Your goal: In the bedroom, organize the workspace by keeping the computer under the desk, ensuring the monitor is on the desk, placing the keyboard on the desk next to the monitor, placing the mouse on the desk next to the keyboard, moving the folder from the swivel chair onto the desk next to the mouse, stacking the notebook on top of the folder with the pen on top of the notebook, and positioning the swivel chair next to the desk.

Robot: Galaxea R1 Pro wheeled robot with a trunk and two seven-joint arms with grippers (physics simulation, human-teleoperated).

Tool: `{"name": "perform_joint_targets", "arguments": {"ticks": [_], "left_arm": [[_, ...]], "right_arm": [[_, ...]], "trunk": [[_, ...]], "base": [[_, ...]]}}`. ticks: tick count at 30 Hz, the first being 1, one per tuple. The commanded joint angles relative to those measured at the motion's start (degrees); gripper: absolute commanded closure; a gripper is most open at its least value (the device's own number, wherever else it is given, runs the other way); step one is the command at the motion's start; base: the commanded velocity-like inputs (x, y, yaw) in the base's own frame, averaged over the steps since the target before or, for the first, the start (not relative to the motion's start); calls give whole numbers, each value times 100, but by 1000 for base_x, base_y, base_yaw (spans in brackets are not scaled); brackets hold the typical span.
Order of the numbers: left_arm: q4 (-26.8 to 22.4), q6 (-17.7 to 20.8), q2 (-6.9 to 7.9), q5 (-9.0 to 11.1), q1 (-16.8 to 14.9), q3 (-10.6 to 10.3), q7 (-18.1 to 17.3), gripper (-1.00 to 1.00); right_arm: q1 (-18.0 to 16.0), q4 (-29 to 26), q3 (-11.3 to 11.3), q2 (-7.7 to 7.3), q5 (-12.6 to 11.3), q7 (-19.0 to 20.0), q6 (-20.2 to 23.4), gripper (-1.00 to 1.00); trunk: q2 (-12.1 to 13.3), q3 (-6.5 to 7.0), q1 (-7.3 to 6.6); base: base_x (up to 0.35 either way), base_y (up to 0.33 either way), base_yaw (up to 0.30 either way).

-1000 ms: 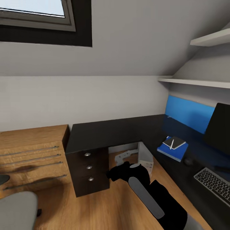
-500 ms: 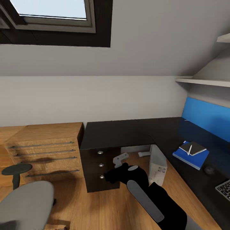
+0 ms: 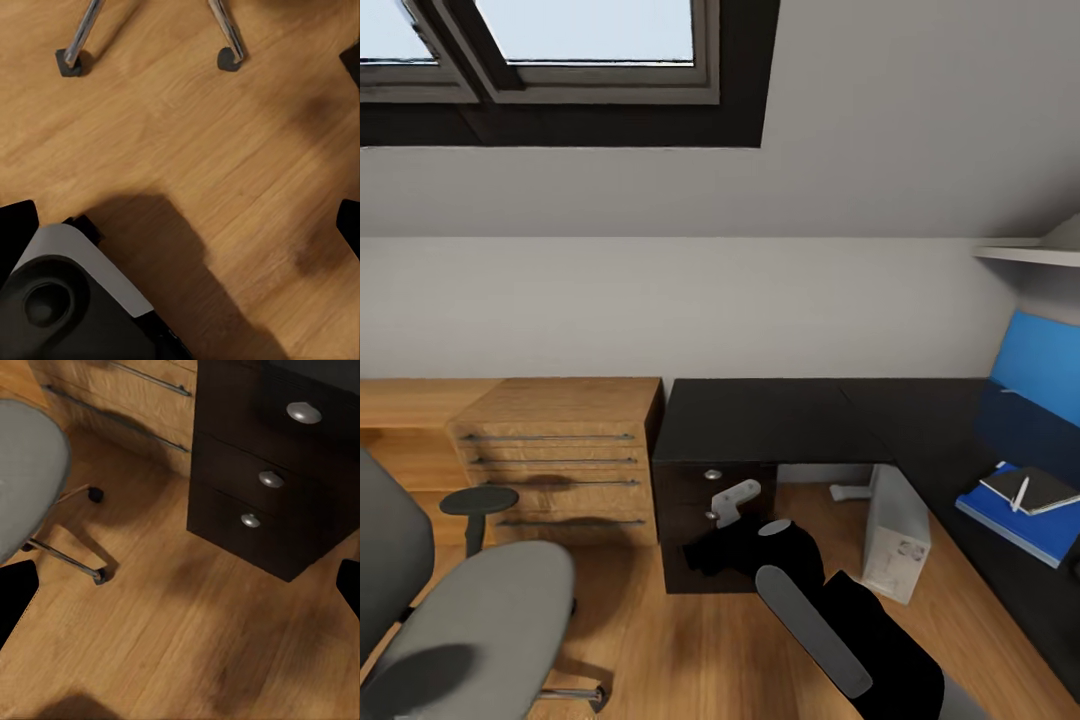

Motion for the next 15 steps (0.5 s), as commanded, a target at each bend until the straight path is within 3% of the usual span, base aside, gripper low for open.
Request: {"name": "perform_joint_targets", "arguments": {"ticks": [1, 15], "left_arm": [[-3, -42, 2, 52, -1, -23, 41, -100], [53, -50, -15, 9, -1, -20, 82, -100]], "right_arm": [[-6, -7, 9, 2, -53, -53, 13, -100], [-6, -5, 10, -5, -53, -51, 13, -100]], "trunk": [[-4, -5, 0], [-4, -6, 0]], "base": [[0, 0, 277], [0, 0, 278]]}}
